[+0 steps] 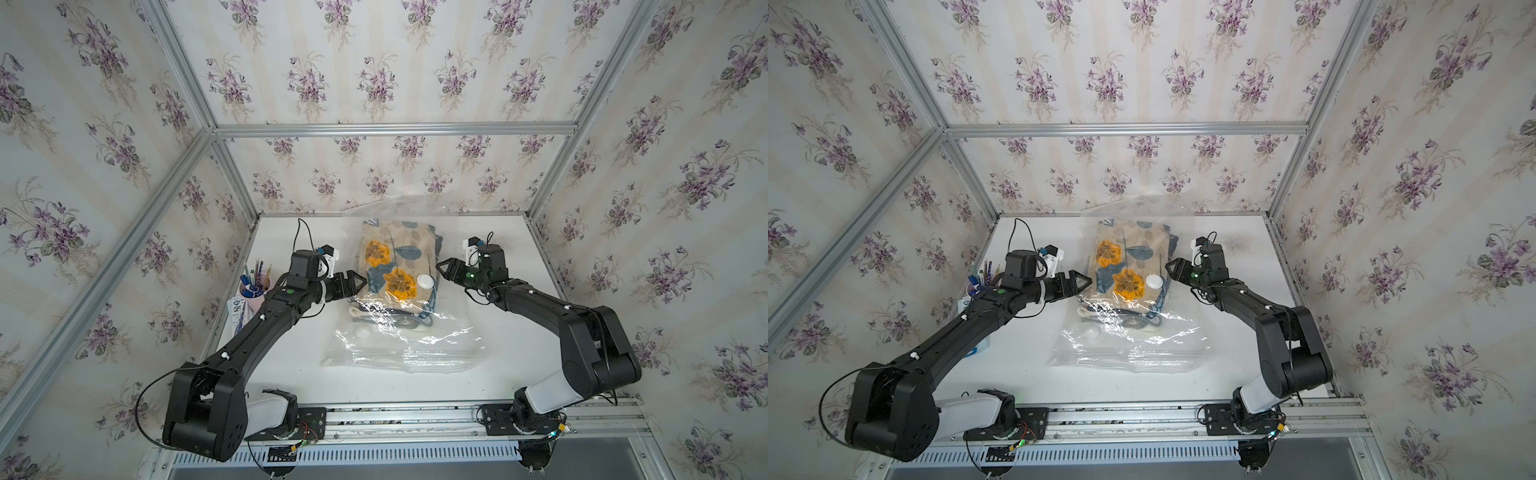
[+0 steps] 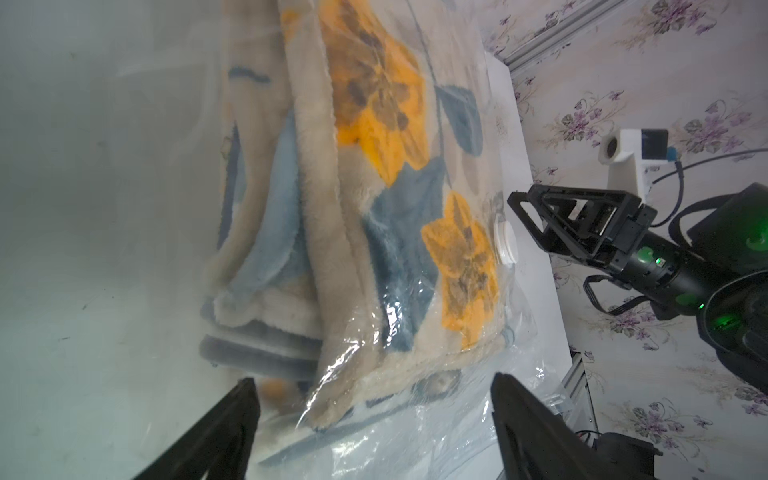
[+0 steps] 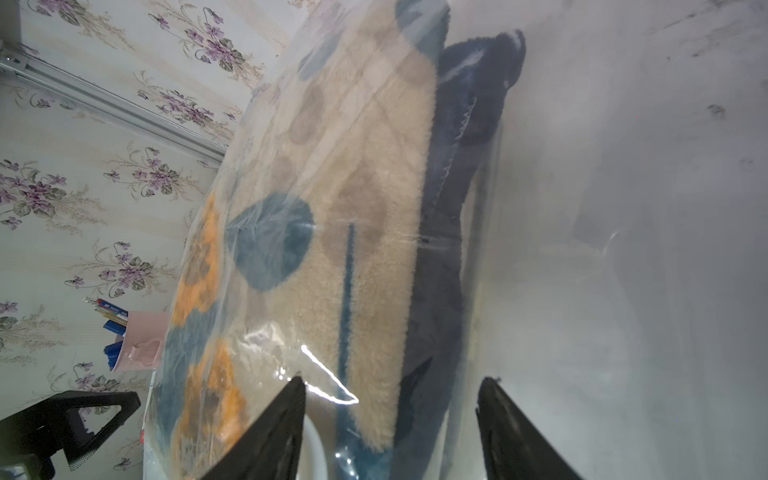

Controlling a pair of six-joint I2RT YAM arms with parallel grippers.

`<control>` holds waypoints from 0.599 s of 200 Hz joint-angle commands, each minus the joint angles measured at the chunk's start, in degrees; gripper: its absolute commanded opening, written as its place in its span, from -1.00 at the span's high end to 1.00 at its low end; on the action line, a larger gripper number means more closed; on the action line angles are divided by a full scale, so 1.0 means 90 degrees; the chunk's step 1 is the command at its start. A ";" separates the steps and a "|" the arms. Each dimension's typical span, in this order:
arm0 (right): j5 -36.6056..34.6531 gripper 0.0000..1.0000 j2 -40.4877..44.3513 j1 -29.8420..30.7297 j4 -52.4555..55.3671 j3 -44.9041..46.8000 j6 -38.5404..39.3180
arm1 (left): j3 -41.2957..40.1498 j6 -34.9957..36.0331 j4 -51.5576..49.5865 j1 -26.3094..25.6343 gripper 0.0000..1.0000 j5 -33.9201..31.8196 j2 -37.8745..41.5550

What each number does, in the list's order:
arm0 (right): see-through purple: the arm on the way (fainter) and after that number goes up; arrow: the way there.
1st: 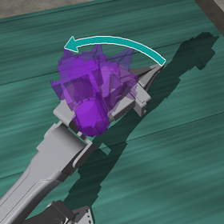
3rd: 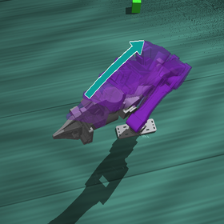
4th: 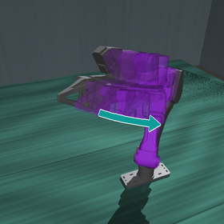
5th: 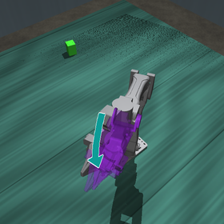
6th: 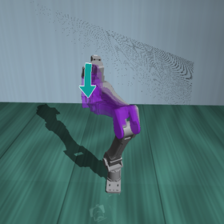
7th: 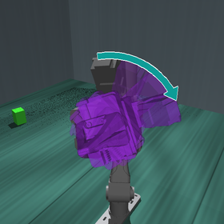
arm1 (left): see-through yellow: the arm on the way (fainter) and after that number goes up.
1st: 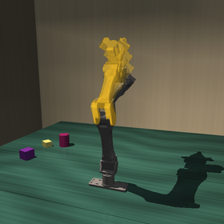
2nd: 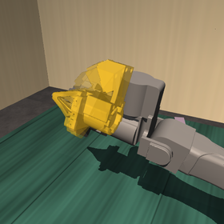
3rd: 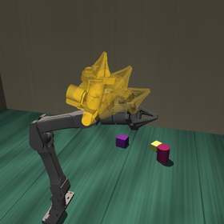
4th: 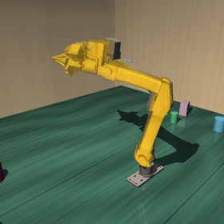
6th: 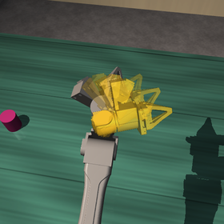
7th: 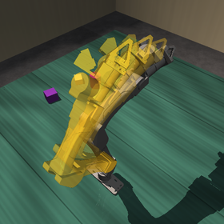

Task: Take the blanket out of the vacuum bag
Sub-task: Adjust the vacuum bag at the center of the board.

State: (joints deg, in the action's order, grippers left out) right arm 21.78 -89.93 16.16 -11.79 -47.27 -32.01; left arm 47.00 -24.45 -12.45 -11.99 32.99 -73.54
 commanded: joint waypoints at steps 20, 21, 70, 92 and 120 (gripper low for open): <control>0.0133 -0.33 -0.0368 0.0117 -0.0235 -0.0085 -0.0180 | -0.0029 0.0045 -0.0093 -0.0299 -0.62 -0.0544 -0.0283; 0.0141 -0.33 -0.0373 0.0122 -0.0239 -0.0083 -0.0182 | -0.0033 0.0043 -0.0097 -0.0308 -0.62 -0.0557 -0.0284; 0.0247 -0.31 -0.0863 0.0355 -0.0458 -0.0259 -0.0279 | -0.0142 0.0028 -0.0117 -0.0442 -0.66 -0.0656 -0.0582; 0.0280 -0.29 -0.1153 0.0492 -0.0546 -0.0443 -0.0348 | -0.0216 -0.0037 -0.0108 -0.0443 -0.64 -0.0744 -0.0643; 0.0313 -0.29 -0.1580 0.0663 -0.0491 -0.0896 -0.0351 | -0.0425 -0.0141 0.0143 -0.0436 -0.53 -0.0737 -0.0623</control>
State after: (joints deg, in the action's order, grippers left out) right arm 23.40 -101.67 21.04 -14.81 -52.60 -34.72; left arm 44.31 -24.82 -12.93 -15.97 26.70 -79.18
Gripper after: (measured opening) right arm 0.642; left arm 0.783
